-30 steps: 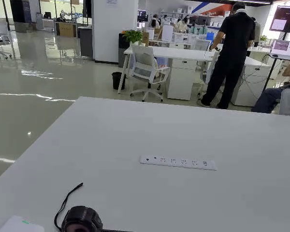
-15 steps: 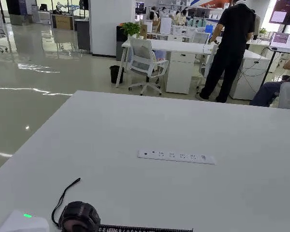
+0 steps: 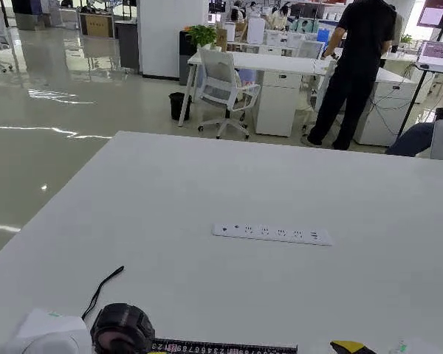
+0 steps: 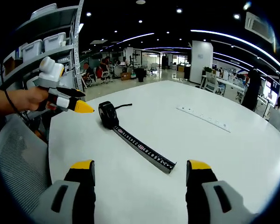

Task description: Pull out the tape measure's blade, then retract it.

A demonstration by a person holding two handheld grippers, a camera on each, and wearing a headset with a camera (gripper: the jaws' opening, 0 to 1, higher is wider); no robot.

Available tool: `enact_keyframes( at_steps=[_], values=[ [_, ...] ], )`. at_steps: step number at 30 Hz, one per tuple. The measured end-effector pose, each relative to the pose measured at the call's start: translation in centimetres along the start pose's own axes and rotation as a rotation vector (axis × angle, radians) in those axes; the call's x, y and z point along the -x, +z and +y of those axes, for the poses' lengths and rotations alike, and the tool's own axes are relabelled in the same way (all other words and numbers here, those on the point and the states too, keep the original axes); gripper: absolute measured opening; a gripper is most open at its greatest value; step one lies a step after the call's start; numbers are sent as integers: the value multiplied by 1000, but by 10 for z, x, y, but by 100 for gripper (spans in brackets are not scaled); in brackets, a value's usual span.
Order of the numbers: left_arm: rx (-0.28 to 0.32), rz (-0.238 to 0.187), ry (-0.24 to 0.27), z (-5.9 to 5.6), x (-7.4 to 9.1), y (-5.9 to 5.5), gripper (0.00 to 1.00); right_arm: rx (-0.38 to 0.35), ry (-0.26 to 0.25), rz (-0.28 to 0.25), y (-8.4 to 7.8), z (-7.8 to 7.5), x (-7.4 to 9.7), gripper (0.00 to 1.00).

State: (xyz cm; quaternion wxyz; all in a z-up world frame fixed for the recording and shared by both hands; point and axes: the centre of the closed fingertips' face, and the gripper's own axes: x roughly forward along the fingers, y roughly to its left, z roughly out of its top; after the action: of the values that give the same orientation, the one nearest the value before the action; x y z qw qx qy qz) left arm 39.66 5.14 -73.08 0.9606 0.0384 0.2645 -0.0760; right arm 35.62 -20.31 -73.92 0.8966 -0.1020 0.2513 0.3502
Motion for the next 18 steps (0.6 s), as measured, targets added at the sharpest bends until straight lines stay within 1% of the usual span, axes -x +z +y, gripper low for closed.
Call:
enact_keyframes(
  at_steps=[5,7,13,18],
  values=[
    [7,15,22,4,-7,-4,94,40,52,12,-1,-2,-6,79],
    [4,23,27,4,-8,-6,94,50,62,17,-1,-3,-7,77],
    [15,44,43,5,-18,-13,93,105,127,40,-7,-5,-14,72],
    [25,45,50,5,-24,-12,91,149,167,56,-8,-9,-20,65]
  ],
)
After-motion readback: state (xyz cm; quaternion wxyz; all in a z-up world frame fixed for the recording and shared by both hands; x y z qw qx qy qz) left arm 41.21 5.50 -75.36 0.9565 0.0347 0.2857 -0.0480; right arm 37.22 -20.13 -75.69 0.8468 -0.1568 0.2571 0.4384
